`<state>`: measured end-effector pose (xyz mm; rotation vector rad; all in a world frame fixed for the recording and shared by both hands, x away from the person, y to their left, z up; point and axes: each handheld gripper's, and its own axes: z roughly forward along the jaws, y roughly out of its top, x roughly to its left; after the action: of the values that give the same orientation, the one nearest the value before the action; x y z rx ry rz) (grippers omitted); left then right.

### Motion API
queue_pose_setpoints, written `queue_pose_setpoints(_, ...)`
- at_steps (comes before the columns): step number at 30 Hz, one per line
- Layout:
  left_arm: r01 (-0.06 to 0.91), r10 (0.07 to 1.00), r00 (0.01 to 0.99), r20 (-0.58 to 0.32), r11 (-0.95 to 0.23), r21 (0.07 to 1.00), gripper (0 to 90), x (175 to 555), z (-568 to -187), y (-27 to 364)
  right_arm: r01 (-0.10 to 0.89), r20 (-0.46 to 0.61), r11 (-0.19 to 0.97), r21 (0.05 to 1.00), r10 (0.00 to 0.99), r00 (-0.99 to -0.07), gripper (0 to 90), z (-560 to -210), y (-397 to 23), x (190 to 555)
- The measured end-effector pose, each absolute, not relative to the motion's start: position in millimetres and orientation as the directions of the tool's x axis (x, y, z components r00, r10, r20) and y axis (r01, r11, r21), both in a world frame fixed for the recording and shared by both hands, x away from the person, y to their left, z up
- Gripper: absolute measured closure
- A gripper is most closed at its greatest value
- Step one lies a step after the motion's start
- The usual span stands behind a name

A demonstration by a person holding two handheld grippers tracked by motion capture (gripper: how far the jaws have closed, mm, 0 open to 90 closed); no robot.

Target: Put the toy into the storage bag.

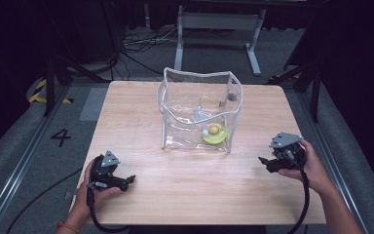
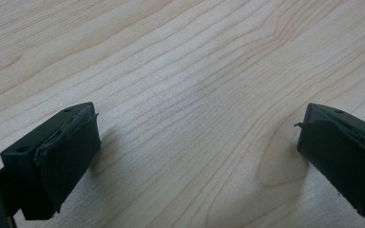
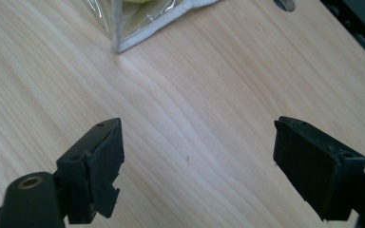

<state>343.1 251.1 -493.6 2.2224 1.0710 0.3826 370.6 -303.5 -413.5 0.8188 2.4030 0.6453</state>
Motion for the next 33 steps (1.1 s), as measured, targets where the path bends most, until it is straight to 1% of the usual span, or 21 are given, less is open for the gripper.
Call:
queue_pose_setpoints(12,0.595,0.779,0.627,-0.013,-0.468,0.653,0.7,343.1,-493.6,251.1,0.465,-0.256,0.599,0.651,0.751,-0.608,17.7,-447.5,-336.4,353.7)
queue_pose_setpoints(19,0.595,0.779,0.627,-0.013,-0.468,0.653,0.7,343.2,-493.6,251.1,0.503,-0.176,0.502,0.703,0.809,-0.561,17.8,-468.3,-361.9,338.3)
queue_pose_setpoints(23,0.595,0.779,0.626,-0.013,-0.468,0.654,0.7,343.1,-493.6,251.1,0.539,-0.117,0.444,0.716,0.837,-0.535,18.8,-484.0,-377.3,328.9)
queue_pose_setpoints(25,0.595,0.779,0.627,-0.013,-0.468,0.654,0.7,343.1,-493.6,251.1,0.553,-0.107,0.432,0.712,0.845,-0.524,17.3,-491.5,-381.2,325.7)
queue_pose_setpoints(26,0.595,0.779,0.627,-0.013,-0.468,0.654,0.7,343.1,-493.6,251.1,0.551,-0.081,0.397,0.734,0.856,-0.510,17.4,-494.8,-384.0,324.2)
queue_pose_setpoints(27,0.595,0.779,0.627,-0.013,-0.468,0.654,0.7,343.1,-493.6,251.1,0.551,-0.081,0.397,0.734,0.856,-0.510,17.4,-494.8,-384.0,324.2)
queue_pose_setpoints(29,0.595,0.779,0.627,-0.013,-0.468,0.654,0.7,343.0,-493.6,251.1,0.598,0.003,0.326,0.732,0.876,-0.482,16.7,-497.3,-389.4,324.7)
queue_pose_setpoints(33,0.595,0.782,0.623,-0.008,-0.467,0.654,0.7,342.8,-493.6,251.2,0.609,0.012,0.316,0.727,0.881,-0.473,15.8,-497.5,-390.1,325.2)
